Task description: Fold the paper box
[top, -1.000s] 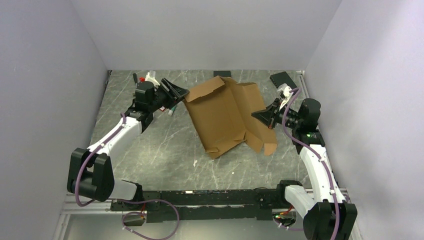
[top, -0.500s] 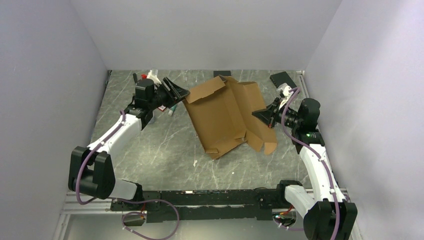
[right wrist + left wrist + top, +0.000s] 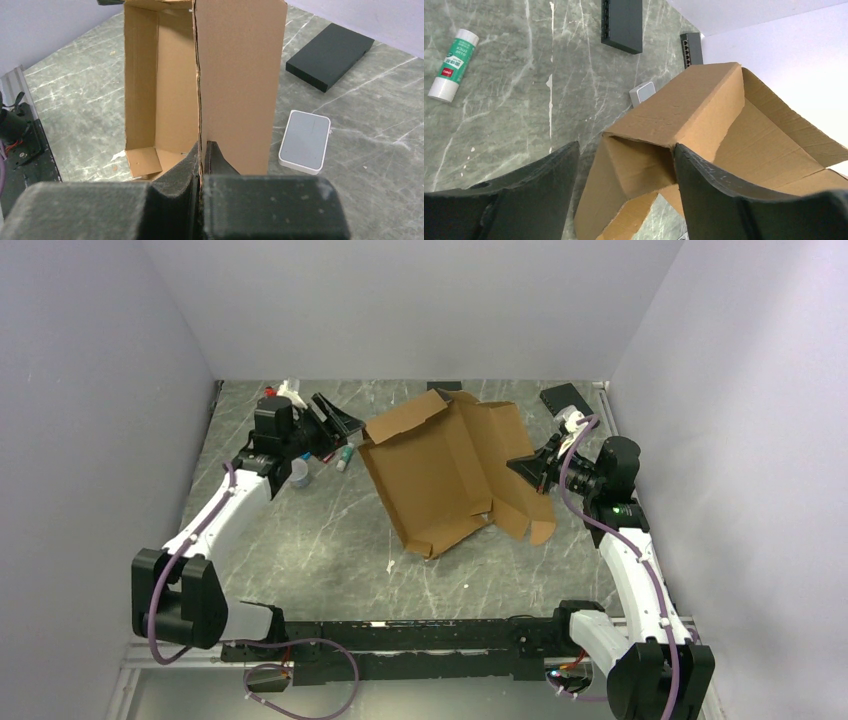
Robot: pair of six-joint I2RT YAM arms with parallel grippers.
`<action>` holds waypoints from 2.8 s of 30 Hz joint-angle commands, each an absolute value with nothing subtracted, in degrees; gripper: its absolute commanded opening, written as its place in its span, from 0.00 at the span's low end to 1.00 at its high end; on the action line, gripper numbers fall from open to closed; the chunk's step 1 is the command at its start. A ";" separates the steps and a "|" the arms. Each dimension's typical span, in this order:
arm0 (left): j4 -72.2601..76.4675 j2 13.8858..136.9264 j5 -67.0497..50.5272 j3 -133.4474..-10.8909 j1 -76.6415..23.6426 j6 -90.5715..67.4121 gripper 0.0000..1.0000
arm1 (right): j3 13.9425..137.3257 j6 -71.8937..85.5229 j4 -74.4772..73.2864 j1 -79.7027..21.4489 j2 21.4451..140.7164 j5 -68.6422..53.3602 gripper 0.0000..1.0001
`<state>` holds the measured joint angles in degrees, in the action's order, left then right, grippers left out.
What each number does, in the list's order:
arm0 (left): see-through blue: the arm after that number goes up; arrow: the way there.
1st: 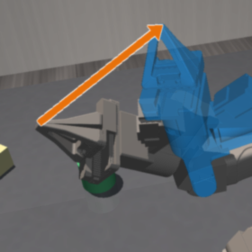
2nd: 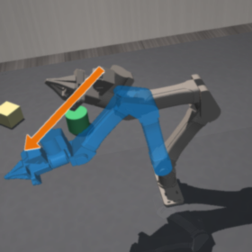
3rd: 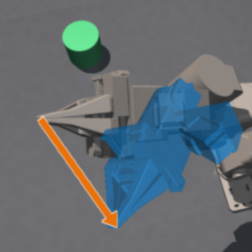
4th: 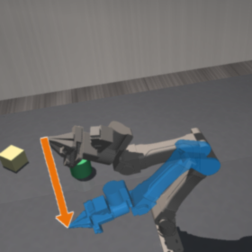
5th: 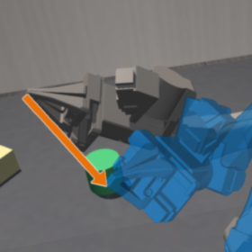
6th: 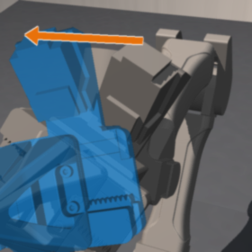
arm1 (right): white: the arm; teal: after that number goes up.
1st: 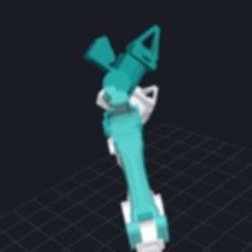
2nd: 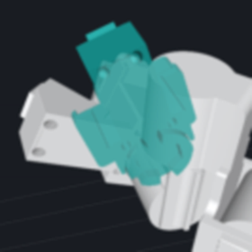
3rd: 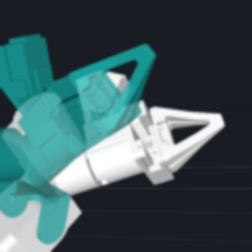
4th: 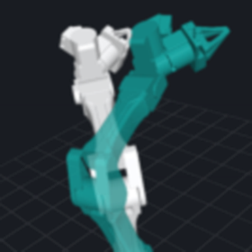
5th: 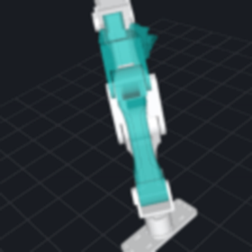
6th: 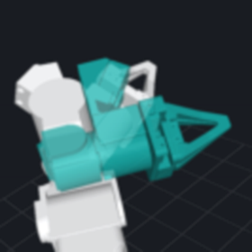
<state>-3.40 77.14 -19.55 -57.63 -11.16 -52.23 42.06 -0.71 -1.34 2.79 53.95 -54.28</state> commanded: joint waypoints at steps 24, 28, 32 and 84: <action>4.19 64.61 -17.77 -46.91 -15.06 -66.03 1.00 | 43.90 -1.88 -1.16 1.82 54.67 -54.47 0.00; 5.53 65.40 -15.81 -47.39 -15.70 -67.62 1.00 | 43.77 -1.97 -1.14 1.78 54.61 -54.49 0.00; 7.08 66.21 -14.49 -47.02 -17.18 -70.40 1.00 | 43.69 -2.08 -1.14 1.73 54.67 -54.49 0.00; 0.16 76.05 -9.06 -56.26 -21.42 -65.51 1.00 | 42.19 5.54 6.45 1.18 53.51 -70.26 0.00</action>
<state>0.51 74.83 -6.85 -52.71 -21.45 -68.64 41.93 5.80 2.68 1.67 53.89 -69.25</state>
